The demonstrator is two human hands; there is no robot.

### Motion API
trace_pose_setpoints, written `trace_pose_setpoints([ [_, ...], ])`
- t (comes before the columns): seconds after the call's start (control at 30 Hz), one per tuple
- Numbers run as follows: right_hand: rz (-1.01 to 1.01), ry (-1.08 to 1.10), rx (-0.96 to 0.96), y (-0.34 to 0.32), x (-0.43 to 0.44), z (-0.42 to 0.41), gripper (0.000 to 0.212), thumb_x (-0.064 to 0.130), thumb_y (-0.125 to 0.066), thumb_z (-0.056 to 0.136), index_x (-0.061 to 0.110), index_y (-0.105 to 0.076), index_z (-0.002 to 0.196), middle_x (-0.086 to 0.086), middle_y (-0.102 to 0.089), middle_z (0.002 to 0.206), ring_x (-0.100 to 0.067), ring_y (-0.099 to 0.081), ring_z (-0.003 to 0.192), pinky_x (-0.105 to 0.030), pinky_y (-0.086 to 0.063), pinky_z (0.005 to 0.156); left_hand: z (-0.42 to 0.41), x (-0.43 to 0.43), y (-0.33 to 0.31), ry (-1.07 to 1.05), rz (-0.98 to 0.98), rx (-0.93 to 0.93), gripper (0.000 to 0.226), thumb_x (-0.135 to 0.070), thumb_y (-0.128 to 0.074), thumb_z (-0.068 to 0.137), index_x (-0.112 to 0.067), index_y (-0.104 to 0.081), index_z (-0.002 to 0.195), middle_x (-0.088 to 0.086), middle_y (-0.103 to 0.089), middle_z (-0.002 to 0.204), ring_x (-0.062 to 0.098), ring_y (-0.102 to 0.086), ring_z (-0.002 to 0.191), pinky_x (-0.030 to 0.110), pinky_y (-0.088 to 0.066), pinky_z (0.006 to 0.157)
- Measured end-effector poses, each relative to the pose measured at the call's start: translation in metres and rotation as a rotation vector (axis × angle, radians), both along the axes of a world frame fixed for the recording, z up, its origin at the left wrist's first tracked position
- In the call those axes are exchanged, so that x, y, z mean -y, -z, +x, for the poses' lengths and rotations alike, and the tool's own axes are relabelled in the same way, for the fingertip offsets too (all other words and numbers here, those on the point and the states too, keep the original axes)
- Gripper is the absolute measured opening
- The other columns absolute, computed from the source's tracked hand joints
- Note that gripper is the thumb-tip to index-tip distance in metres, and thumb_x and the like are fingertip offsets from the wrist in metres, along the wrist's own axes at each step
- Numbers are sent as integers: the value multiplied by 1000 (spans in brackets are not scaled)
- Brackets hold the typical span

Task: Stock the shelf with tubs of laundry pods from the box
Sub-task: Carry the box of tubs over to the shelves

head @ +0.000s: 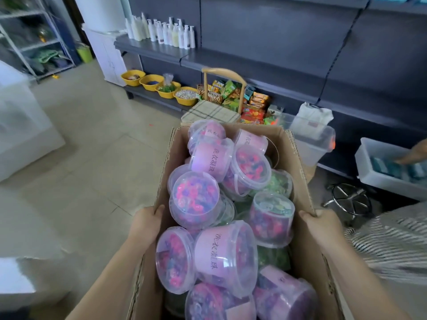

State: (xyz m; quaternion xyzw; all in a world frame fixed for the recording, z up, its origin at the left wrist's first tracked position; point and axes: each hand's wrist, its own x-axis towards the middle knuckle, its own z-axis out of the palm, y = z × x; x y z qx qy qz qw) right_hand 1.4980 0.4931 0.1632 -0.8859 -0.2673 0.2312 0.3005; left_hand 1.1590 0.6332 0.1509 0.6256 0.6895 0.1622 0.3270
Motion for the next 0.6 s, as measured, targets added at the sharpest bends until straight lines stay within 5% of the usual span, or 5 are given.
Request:
trace_pose_setpoints([
  [0.1, 20, -29, -10, -3, -65, 24, 33, 17, -61, 87, 0, -55, 61, -14, -45, 50, -24, -44, 51, -31, -27, 50, 23, -54, -4, -21, 9, -6, 47, -21, -43, 98, -7, -41, 53, 8, -46, 55, 28, -47, 68, 30, -31, 63],
  [0.37, 10, -132, -34, 19, -256, 99, 33, 21, -60, 90, -10, -62, 79, -17, -55, 63, -28, -51, 62, -33, -32, 59, 87, -213, 1, -142, 7, -62, 48, -23, -44, 98, -6, -40, 53, 17, -52, 65, 30, -48, 70, 30, -30, 63],
  [0.6, -40, -231, -31, 21, -409, 151, 46, 20, -61, 89, 8, -40, 50, -11, -40, 48, -27, -43, 56, -34, -27, 54, 129, -327, -3, -229, -20, -71, 47, -23, -43, 97, -5, -39, 54, 9, -45, 54, 29, -45, 64, 32, -29, 57],
])
